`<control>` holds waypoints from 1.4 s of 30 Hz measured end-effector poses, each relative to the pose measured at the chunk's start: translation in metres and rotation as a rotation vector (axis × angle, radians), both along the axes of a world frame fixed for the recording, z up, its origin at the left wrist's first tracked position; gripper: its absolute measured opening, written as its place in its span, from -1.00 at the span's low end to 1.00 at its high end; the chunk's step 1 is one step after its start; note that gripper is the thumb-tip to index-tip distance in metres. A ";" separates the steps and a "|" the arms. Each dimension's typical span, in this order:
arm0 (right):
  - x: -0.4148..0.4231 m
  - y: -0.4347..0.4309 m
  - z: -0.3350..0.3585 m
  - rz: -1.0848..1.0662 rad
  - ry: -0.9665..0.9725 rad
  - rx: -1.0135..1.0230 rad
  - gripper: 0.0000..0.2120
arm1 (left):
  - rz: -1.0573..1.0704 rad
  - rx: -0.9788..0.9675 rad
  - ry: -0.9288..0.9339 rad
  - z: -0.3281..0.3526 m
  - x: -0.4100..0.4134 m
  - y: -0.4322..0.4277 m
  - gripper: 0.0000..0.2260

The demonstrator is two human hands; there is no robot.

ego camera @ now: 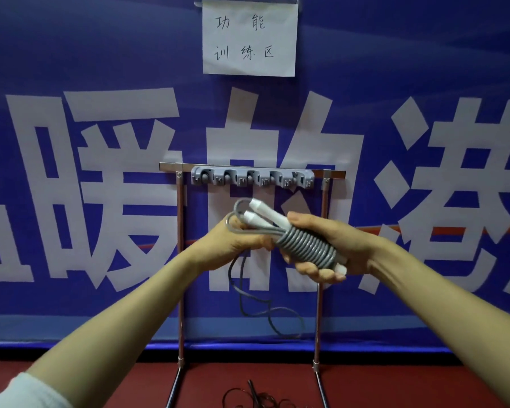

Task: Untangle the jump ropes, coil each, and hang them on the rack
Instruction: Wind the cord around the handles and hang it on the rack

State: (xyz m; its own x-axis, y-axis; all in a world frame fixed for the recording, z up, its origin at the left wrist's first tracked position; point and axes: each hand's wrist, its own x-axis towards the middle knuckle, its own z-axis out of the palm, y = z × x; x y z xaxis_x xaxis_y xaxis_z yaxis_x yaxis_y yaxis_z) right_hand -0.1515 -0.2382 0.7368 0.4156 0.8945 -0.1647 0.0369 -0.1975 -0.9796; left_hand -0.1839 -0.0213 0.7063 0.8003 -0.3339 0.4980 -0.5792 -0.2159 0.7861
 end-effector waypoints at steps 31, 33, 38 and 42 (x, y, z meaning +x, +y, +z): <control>0.042 0.013 -0.017 -0.802 -2.115 -0.145 -0.57 | 0.022 -0.501 0.797 0.015 0.009 -0.022 -0.86; 0.041 0.011 -0.015 -0.822 -2.118 -0.113 -0.54 | 0.030 -0.536 0.787 0.015 0.010 -0.023 -0.83; 0.038 0.009 -0.015 -0.866 -2.125 -0.104 -0.51 | 0.021 -0.548 0.620 0.011 0.009 -0.033 -0.85; 0.037 0.008 -0.013 -0.885 -2.113 -0.079 -0.51 | 0.036 -0.523 0.620 0.015 0.009 -0.036 -0.68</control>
